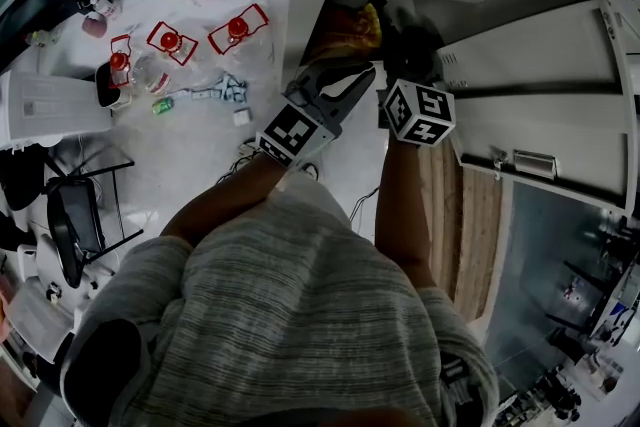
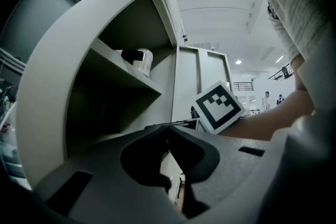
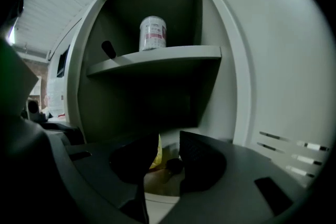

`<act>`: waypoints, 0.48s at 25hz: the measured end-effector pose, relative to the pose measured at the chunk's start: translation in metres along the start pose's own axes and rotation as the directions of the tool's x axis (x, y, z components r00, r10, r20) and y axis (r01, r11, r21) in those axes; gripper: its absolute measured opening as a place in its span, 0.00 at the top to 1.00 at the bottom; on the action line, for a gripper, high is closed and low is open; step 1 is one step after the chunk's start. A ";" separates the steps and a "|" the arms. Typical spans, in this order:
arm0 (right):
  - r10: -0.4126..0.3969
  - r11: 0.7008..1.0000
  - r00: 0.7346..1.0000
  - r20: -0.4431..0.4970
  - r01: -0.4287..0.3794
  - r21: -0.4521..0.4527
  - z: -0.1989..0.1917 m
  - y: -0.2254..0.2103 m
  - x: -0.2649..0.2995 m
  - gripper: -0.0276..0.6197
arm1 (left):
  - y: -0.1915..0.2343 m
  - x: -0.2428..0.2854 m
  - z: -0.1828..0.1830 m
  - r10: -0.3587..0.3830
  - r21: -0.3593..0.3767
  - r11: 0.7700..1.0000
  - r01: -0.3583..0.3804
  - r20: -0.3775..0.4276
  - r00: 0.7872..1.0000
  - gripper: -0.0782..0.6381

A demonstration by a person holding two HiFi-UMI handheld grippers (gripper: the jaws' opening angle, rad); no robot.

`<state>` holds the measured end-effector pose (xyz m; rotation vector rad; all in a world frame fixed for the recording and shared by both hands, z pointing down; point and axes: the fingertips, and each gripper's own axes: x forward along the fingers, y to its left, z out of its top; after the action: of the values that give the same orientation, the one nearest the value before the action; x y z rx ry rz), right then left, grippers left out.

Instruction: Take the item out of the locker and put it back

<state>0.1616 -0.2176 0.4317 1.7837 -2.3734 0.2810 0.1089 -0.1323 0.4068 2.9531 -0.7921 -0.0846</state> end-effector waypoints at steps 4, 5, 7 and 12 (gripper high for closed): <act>0.027 0.993 1.000 0.010 -0.028 0.115 -0.003 0.008 -0.008 0.76 | 0.002 -0.006 0.000 0.008 0.006 1.000 -0.008 -0.003 1.000 0.87; 0.034 0.989 0.999 0.006 -0.035 0.145 -0.005 0.010 -0.009 0.73 | 0.002 -0.007 -0.001 0.011 0.006 1.000 -0.011 -0.004 1.000 0.87; 0.043 0.981 0.999 -0.008 -0.041 0.188 -0.011 0.015 -0.009 0.69 | 0.002 -0.011 -0.002 0.014 0.007 1.000 -0.014 -0.009 1.000 0.87; 0.037 0.971 0.998 -0.058 -0.022 0.239 -0.025 0.023 -0.005 0.66 | 0.006 -0.017 -0.003 0.022 0.012 1.000 -0.022 -0.008 1.000 0.87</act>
<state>0.1414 -0.2005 0.4539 1.8070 -2.4105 0.6418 0.0911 -0.1289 0.4107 2.9538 -0.8265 -0.0670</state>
